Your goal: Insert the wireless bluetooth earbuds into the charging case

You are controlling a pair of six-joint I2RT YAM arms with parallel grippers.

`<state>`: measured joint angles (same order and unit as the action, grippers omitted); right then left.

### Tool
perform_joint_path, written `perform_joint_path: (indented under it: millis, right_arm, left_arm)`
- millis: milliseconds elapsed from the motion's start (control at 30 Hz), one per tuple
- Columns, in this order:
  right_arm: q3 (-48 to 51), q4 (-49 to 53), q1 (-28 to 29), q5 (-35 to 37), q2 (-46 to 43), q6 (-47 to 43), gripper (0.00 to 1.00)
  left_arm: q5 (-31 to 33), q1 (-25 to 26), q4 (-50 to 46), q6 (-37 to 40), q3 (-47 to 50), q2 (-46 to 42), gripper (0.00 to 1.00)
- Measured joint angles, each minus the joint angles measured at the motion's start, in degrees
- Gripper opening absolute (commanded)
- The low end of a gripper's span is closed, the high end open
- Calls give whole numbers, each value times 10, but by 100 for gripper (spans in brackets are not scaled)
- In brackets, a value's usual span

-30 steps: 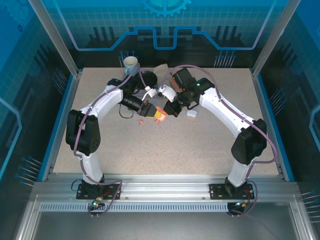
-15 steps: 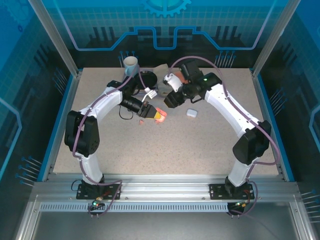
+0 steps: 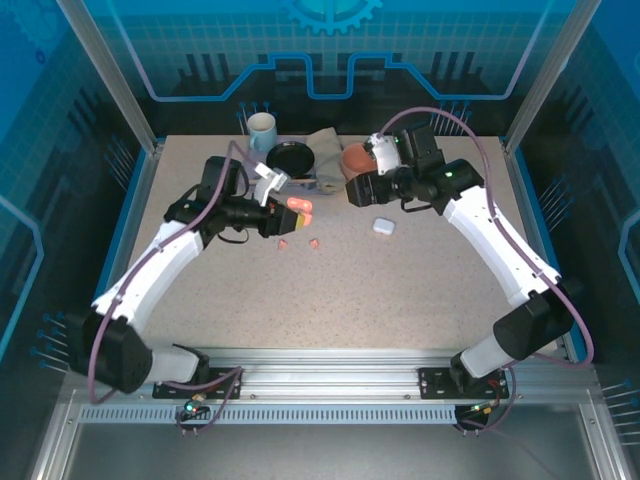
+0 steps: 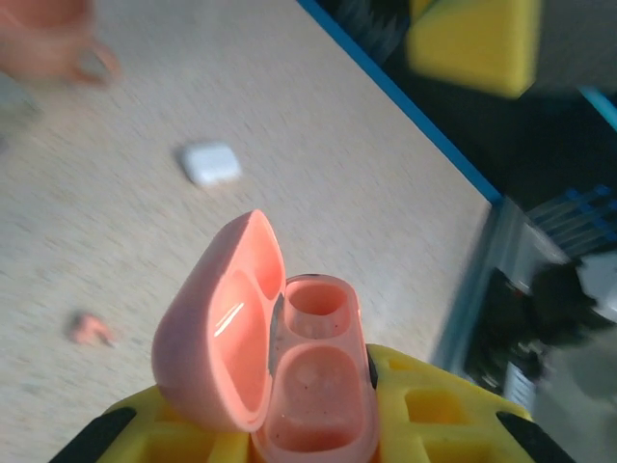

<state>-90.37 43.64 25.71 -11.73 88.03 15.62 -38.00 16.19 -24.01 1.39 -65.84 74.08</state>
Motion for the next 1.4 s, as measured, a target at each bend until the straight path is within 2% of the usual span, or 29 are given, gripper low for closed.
perform_joint_path:
  millis: [133,233,400,500,667,1000,1267,1400]
  right_arm:
    - [24,-9,5,20,28,75,62]
    - [21,-15,21,40,64,127,62]
    - [-26,-8,71,71,149,205,61]
    - [-75,0,101,84,200,249,61]
    - [-167,19,143,110,282,308,61]
    - [-311,77,187,159,413,407,60]
    - [-441,138,206,205,518,442,59]
    - [-461,165,215,225,540,466,58]
  left_arm:
    - [90,8,133,-21,87,-81,0]
    - [168,29,252,-21,186,-149,0]
    - [283,41,406,-24,301,-205,0]
    - [337,43,477,-30,350,-222,0]
    - [378,43,549,-28,403,-251,0]
    - [383,45,577,15,424,-332,0]
    - [405,45,553,37,424,-343,0]
    - [419,45,539,42,421,-343,0]
